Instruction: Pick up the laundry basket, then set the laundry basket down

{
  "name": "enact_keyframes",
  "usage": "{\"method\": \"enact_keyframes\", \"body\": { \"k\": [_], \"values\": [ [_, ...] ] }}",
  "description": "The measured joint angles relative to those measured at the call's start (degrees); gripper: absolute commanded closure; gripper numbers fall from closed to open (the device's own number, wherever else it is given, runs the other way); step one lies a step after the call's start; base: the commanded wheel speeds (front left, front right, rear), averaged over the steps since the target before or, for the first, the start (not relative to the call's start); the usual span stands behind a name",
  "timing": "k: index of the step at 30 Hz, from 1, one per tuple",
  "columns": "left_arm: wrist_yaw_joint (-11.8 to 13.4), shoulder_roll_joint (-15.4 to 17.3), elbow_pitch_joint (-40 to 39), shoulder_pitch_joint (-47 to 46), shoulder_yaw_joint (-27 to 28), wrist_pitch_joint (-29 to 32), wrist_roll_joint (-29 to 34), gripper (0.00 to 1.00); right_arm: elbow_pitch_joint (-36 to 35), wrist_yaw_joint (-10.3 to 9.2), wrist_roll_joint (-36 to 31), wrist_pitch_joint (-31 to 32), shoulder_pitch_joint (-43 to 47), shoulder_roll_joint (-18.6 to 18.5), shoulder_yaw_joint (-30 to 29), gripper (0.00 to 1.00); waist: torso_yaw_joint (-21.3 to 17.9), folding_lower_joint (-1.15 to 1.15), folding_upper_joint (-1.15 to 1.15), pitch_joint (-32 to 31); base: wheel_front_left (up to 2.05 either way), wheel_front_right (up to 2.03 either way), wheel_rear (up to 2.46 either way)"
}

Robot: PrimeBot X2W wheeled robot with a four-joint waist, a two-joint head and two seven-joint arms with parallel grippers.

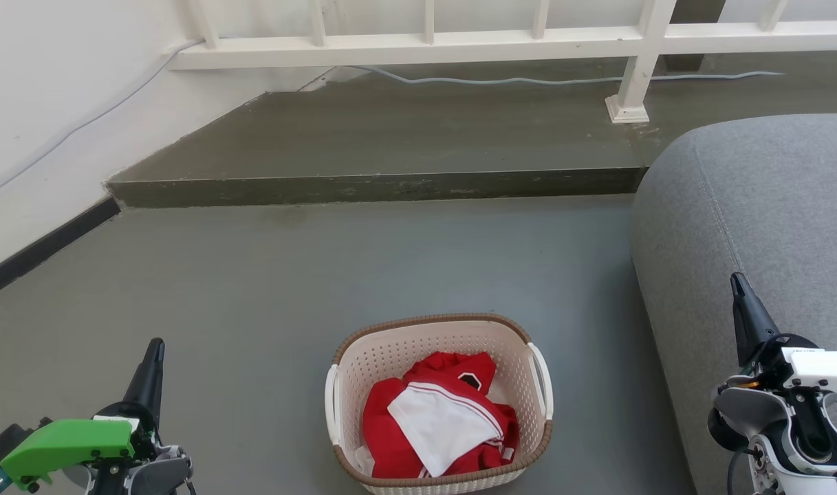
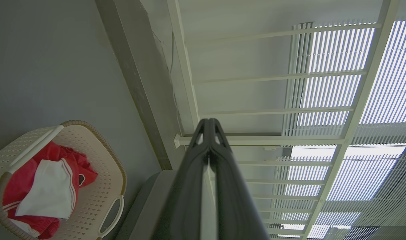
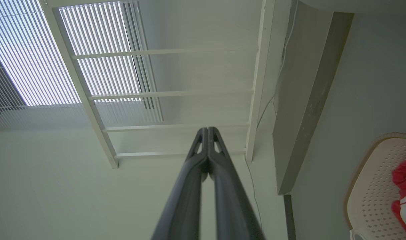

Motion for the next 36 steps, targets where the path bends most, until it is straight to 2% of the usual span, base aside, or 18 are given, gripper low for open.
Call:
{"method": "enact_keyframes", "body": {
  "k": [36],
  "values": [
    [-0.41, -0.14, 0.76, -0.43, 0.33, 0.07, 0.00, 1.00, 0.43, 0.02, 0.00, 0.15, -0.02, 0.05, -0.22, 1.00, 0.00, 0.00, 0.00, -0.04, 0.00, 0.00, 0.00]
  ]
}}
